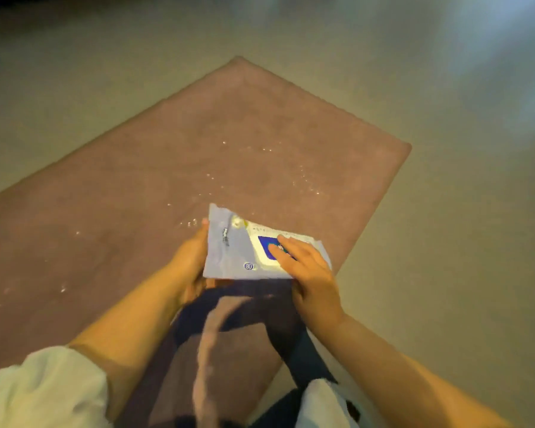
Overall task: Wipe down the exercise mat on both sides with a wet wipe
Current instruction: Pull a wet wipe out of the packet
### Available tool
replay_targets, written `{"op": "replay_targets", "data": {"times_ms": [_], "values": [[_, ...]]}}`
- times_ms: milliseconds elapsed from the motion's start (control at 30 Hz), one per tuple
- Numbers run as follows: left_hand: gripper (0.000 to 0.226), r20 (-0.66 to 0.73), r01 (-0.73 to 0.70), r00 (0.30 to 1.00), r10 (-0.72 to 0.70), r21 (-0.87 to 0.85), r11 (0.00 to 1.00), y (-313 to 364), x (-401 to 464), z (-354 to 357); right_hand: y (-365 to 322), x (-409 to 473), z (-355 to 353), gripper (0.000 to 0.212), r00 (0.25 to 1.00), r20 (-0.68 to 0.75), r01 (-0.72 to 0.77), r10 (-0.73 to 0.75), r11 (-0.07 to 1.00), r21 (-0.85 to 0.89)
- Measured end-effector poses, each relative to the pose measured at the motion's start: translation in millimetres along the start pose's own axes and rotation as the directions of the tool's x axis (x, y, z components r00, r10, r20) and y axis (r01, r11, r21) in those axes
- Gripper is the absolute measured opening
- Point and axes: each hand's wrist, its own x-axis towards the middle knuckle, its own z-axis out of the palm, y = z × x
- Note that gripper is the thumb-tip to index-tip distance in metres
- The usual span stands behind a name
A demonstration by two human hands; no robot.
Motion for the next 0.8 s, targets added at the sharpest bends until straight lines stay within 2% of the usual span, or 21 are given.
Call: {"op": "replay_targets", "data": {"times_ms": [67,133,200,300,367,400,467,500,533,567,633,700,800], "values": [[0.075,0.111,0.079,0.992,-0.062,-0.157,0.984,9,-19,-56,-28,14,17,0.046,0.970,0.026,0.241,-0.242,0.969,0.049],[0.082,0.153,0.140,0.981,-0.117,-0.150,0.979,9,-36,-104,-58,20,34,0.038,0.900,0.073,0.424,-0.429,0.902,0.080],[0.073,0.152,0.194,0.971,-0.182,-0.068,0.979,1,-56,-144,-86,27,49,0.040,0.809,0.163,0.557,-0.565,0.825,0.099],[0.047,0.148,0.252,0.956,-0.254,0.030,0.967,-19,-89,-183,-121,34,71,0.056,0.662,0.280,0.689,-0.695,0.711,0.136],[0.035,0.098,0.200,0.975,-0.202,0.022,0.979,-37,-106,-200,-140,37,88,0.050,0.615,0.299,0.720,-0.729,0.674,0.162],[0.032,0.041,0.152,0.988,-0.150,-0.047,0.987,-47,-113,-206,-149,37,95,0.046,0.625,0.307,0.713,-0.718,0.685,0.149],[0.027,-0.092,-0.005,0.996,-0.019,-0.253,0.967,-68,-124,-215,-169,31,112,0.037,0.729,0.334,0.584,-0.597,0.797,0.151],[0.028,-0.163,-0.089,0.986,0.038,-0.316,0.944,-77,-127,-217,-179,25,121,0.036,0.786,0.398,0.424,-0.473,0.881,0.210],[0.030,-0.224,-0.153,0.972,0.075,-0.351,0.924,-86,-131,-217,-189,20,128,0.037,0.812,0.471,0.243,-0.343,0.934,0.262],[0.031,-0.272,-0.203,0.957,0.102,-0.375,0.904,-94,-133,-217,-200,15,134,0.037,0.824,0.516,0.080,-0.235,0.949,0.304],[0.031,-0.323,-0.279,0.936,0.143,-0.430,0.859,-108,-135,-214,-216,8,142,0.039,0.837,0.544,-0.179,-0.067,0.905,0.386],[0.024,-0.333,-0.321,0.928,0.166,-0.489,0.811,-120,-138,-208,-226,1,145,0.044,0.844,0.536,-0.258,-0.005,0.873,0.415],[0.023,-0.353,-0.374,0.916,0.188,-0.586,0.719,-135,-137,-194,-231,-4,146,0.053,0.853,0.522,-0.209,-0.016,0.906,0.369]]}}
